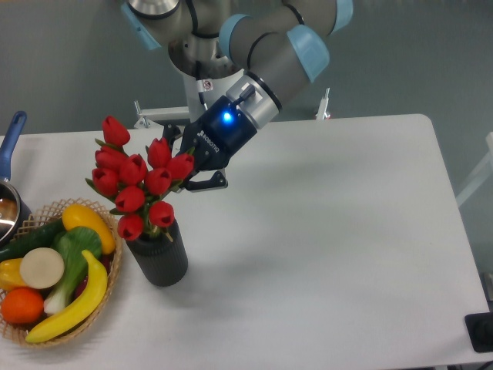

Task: Pick up the flowers from the vase
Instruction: 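Lift the gripped tulips straight up out of the black vase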

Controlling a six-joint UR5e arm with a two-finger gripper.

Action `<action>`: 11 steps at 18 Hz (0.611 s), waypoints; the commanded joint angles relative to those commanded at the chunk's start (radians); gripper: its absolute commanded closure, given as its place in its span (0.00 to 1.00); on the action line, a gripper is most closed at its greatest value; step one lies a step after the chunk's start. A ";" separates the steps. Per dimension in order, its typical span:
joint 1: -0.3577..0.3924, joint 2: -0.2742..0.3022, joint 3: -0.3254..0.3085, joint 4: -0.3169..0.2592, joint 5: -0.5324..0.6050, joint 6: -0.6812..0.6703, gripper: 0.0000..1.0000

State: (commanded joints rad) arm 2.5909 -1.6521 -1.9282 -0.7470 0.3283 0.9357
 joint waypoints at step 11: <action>0.015 0.003 0.064 0.000 -0.014 -0.140 1.00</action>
State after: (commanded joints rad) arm 2.6062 -1.6490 -1.8638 -0.7471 0.3145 0.7961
